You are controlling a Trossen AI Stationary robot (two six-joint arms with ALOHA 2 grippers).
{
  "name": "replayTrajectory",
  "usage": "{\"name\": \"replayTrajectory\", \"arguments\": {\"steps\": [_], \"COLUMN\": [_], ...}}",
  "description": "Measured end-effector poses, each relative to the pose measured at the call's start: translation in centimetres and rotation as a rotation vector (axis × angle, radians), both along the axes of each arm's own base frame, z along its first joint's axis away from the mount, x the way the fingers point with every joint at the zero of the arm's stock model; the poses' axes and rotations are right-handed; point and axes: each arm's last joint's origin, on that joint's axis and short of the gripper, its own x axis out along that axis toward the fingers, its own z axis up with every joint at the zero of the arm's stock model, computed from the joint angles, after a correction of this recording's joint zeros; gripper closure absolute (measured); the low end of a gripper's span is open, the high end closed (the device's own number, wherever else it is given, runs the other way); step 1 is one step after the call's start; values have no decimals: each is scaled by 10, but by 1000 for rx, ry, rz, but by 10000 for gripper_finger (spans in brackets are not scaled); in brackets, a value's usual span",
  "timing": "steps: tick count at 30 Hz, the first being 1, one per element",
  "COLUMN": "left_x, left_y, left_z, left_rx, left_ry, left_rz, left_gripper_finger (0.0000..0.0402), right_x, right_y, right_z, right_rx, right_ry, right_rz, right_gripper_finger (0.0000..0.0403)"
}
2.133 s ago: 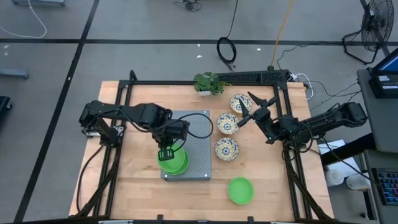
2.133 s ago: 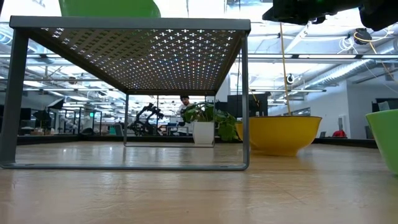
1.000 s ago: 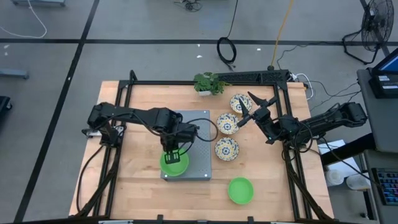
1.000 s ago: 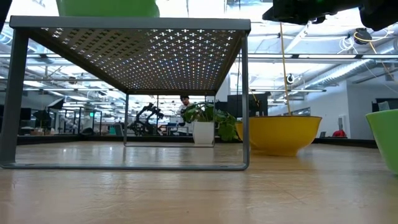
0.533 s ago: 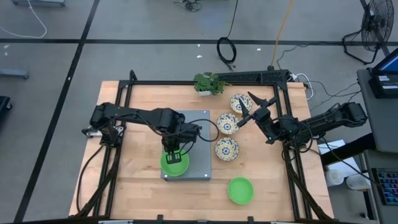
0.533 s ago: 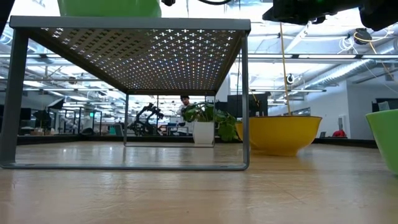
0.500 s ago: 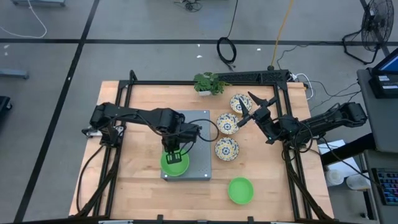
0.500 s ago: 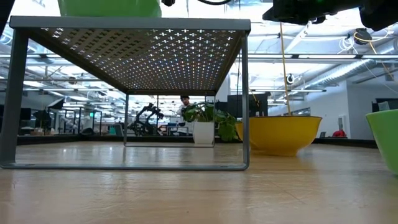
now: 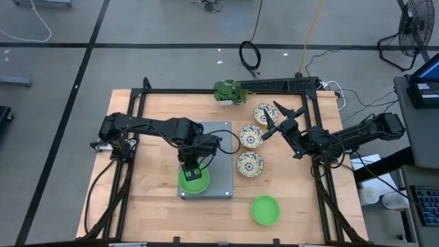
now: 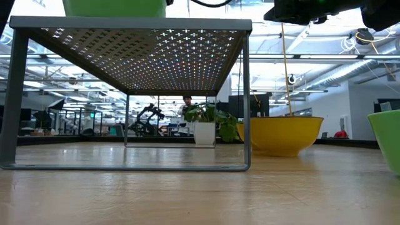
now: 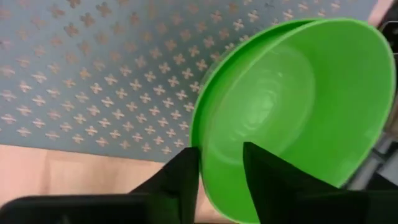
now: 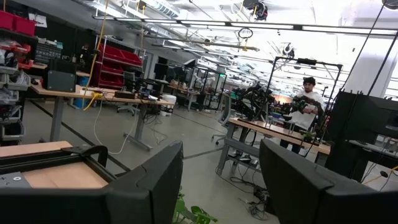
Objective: Pick & Place Mini bowls
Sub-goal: Stack the top green bowl on the green bowl on the shelf, then stack the green bowl on the green bowls on the shelf
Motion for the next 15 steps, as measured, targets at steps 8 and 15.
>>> {"name": "replayTrajectory", "arguments": {"steps": [8,15], "left_x": [-9,-35], "left_y": [4,12], "left_z": [25,59], "left_rx": [-13,58], "left_ry": [-94,-261], "left_rz": [4,-33], "left_gripper_finger": [252,252], "right_x": [0,0], "right_y": [0,0], "right_z": [0,0], "right_rx": [0,-3], "right_ry": [-1,3], "right_rz": [0,0], "right_gripper_finger": [204,204]}}
